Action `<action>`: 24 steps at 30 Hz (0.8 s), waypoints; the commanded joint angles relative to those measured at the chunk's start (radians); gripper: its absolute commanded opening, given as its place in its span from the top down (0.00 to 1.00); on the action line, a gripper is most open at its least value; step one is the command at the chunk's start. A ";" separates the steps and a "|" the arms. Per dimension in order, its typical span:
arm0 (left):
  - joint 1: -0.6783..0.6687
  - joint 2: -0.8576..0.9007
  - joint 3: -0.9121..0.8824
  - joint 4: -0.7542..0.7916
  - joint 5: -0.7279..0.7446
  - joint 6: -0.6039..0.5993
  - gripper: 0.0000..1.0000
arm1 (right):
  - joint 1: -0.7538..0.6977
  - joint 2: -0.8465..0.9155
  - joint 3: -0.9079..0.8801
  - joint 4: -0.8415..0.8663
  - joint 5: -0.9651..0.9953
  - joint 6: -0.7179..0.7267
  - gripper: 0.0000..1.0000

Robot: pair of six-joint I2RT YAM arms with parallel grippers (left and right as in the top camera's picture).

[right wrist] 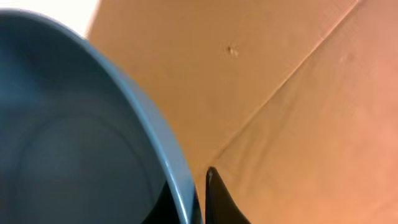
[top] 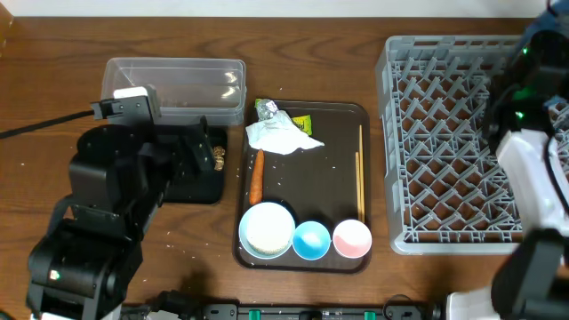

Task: Sort waste into correct bins and load items into the dishwasher rack
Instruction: 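Place the blue plate upright in the dish rack with the right gripper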

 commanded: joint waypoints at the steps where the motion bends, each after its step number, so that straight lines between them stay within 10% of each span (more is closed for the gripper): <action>1: 0.005 -0.003 0.012 -0.019 -0.009 0.017 0.02 | -0.013 0.076 0.011 0.127 0.085 -0.515 0.99; 15: 0.005 0.003 0.012 -0.034 -0.009 0.016 0.02 | 0.043 0.191 0.010 0.100 0.028 -0.620 0.96; 18: 0.005 0.005 0.012 -0.041 -0.008 0.016 0.02 | 0.066 0.191 0.010 0.033 -0.008 -0.598 0.74; 22: 0.005 0.006 0.012 -0.056 -0.008 0.016 0.02 | 0.073 0.191 0.010 -0.008 -0.026 -0.516 0.01; 24: 0.005 0.006 0.012 -0.068 -0.008 0.016 0.02 | 0.073 0.191 0.010 -0.002 0.003 -0.449 0.01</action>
